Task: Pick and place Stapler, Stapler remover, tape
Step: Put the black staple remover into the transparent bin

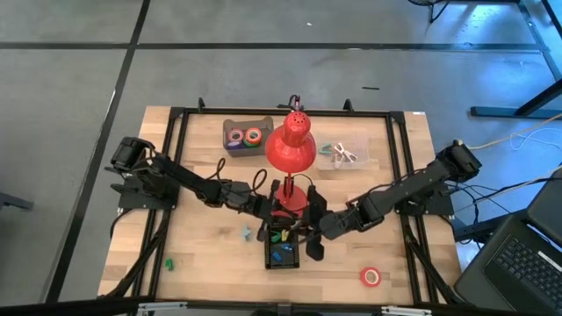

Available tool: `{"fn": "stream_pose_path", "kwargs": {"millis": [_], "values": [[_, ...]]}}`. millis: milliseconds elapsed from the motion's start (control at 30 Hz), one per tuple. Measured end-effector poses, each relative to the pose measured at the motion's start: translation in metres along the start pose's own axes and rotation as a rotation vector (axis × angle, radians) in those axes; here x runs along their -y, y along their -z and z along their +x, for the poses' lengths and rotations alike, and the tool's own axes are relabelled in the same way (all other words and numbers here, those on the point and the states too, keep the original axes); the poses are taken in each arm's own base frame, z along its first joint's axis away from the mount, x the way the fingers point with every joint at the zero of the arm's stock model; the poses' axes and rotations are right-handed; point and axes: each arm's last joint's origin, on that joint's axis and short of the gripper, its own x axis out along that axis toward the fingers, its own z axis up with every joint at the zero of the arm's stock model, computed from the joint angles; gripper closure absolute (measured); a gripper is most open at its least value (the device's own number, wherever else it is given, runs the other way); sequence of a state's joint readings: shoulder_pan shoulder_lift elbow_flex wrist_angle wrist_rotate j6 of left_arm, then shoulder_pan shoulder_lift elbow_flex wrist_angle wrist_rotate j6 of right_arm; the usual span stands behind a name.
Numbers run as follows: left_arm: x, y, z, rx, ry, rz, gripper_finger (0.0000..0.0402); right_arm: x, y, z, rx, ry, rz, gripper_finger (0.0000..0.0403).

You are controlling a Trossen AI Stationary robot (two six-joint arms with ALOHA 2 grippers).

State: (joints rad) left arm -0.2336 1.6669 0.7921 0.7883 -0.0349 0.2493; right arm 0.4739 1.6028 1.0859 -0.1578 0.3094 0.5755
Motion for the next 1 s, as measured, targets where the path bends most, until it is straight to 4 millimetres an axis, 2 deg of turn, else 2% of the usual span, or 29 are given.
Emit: {"fn": "stream_pose_path", "kwargs": {"millis": [67,133,267,433,700,833,1000], "values": [[0.0,0.0,0.0,-0.004,-0.001,-0.001,0.0379,0.0,0.0,0.0,-0.001,-0.001,-0.004,0.0377],[0.0,0.0,0.0,-0.006,-0.001,0.0,0.0379,0.0,0.0,0.0,-0.003,-0.001,-0.005,0.0391],[0.0,0.0,0.0,-0.006,-0.001,-0.004,0.0379,0.0,0.0,0.0,-0.004,-0.001,-0.005,0.0397],[0.0,0.001,0.0,-0.016,0.002,-0.025,0.0355,0.0,0.0,0.0,-0.002,-0.001,-0.004,0.04],[0.0,0.002,0.0,-0.026,0.001,-0.045,0.0352,0.0,0.001,0.0,-0.002,0.009,0.001,0.0401],[0.0,0.003,0.0,-0.036,-0.014,-0.052,0.032,0.002,0.002,-0.002,-0.014,0.038,0.016,0.0402],[0.0,0.004,0.0,-0.056,-0.051,-0.07,0.0254,0.002,0.003,-0.011,-0.016,0.084,0.03,0.0402]]}}
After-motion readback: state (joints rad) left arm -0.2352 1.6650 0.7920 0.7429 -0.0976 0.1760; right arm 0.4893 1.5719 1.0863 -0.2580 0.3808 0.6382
